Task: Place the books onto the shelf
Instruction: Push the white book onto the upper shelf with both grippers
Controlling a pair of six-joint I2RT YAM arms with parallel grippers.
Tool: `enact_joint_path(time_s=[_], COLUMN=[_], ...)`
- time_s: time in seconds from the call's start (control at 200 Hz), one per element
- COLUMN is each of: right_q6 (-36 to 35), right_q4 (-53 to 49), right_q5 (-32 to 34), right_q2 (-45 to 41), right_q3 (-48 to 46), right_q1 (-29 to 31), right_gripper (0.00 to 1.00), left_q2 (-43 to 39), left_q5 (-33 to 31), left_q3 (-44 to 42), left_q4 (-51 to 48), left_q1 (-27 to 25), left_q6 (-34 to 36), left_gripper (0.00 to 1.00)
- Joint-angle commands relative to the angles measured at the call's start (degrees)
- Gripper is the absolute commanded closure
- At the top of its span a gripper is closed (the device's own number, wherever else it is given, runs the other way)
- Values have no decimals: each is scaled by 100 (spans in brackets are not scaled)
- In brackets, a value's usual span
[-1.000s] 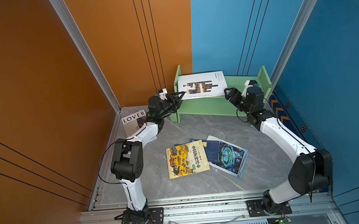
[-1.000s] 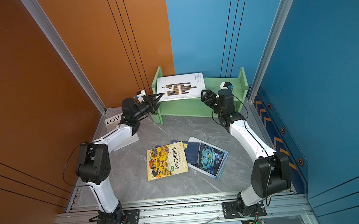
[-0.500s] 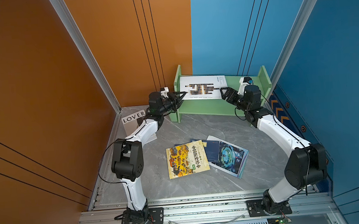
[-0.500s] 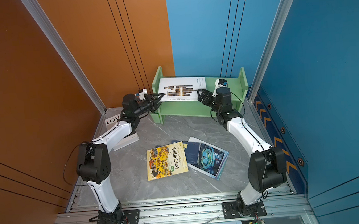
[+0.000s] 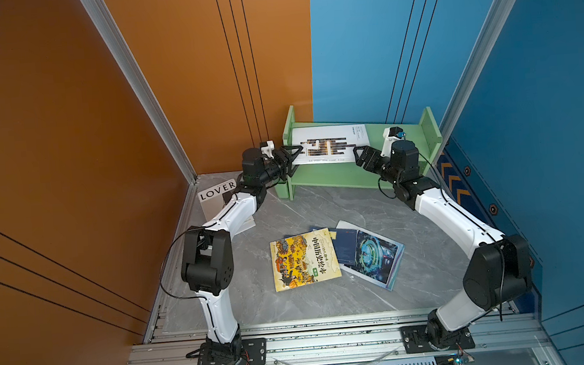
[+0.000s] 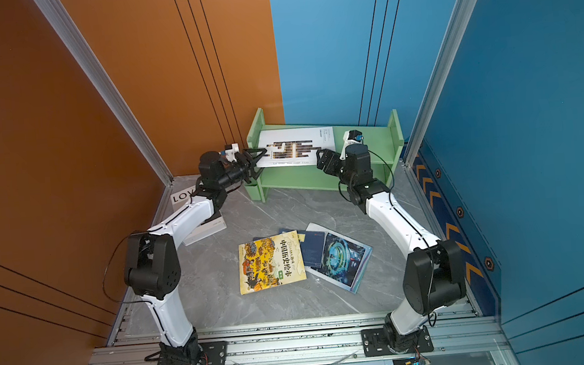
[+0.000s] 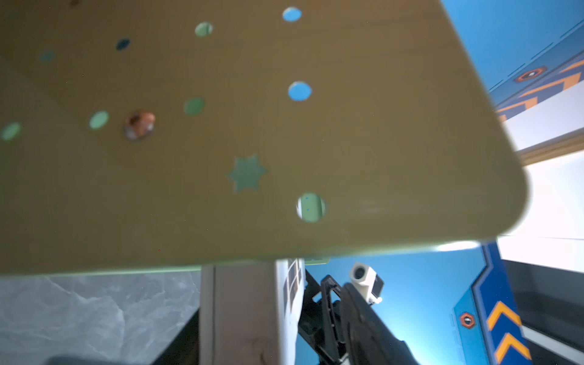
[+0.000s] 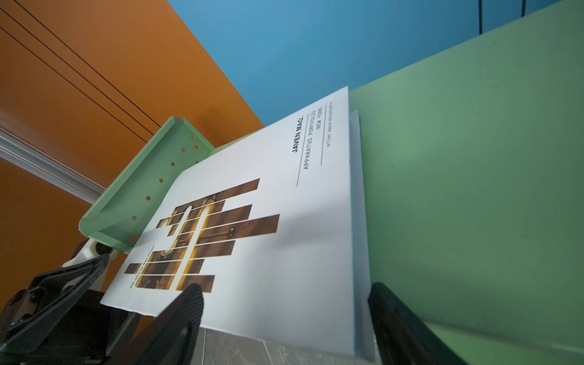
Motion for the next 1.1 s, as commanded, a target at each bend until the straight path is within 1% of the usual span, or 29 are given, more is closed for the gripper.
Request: enact_joint_path(time_s=[0.0, 0.05, 0.065, 0.08, 0.12, 0.16, 0.345, 0.431, 0.516, 0.606, 0.651, 0.771, 0.846, 0.966, 1.046, 1.096], right_q6=[41, 60, 61, 65, 69, 78, 35, -30, -110, -159, -176, -246, -264, -269, -273, -308], right_q4=[-409, -412, -413, -418, -435, -445, -489, -468, -340, -257, -233, -209, -149, -73, -113, -194], right_q5=[325, 331, 343, 343, 347, 350, 342, 279, 125, -15, -7, 41, 122, 160, 134, 130], right_q2=[-172, -205, -214, -223, -247, -281, -414, -462, -479, -454, -436, -419, -427, -411, -355, -316], right_q3=[79, 45, 32, 15, -6, -23, -79, -120, -149, -134, -113, -70, -75, -53, 29, 113], right_q1=[18, 15, 18, 16, 18, 9, -26, -37, -43, -42, -45, -50, -57, -68, -59, -56], right_gripper=[16, 16, 16, 16, 16, 16, 16, 15, 14, 12, 9, 7, 7, 6, 6, 7], left_q2=[-182, -239, -260, -280, -337, -397, -677, -898, -1157, -1493, -1689, -2144, -2327, -2369, -2341, -2318], left_q5=[-320, -395, -414, -439, -510, -602, -873, -878, -753, -717, -814, -1363, -1833, -2315, -2746, -2847], left_q3=[-198, -273, -287, -307, -365, -431, -676, -843, -1083, -1332, -1394, -1305, -1212, -1136, -1147, -1166], left_q4=[46, -11, -41, -70, -141, -156, -299, -320, -336, -635, -1052, -2345, -2850, -3045, -2988, -2862], left_q1=[52, 81, 90, 94, 112, 127, 193, 201, 174, 141, 128, 25, -62, -134, -246, -305], left_q6=[193, 255, 280, 310, 357, 381, 701, 1043, 1492, 2105, 2547, 3893, 4668, 5523, 6145, 6568], left_gripper=[23, 15, 15, 8, 1, 2, 2, 2, 2, 2, 2, 2, 2, 2, 2, 2])
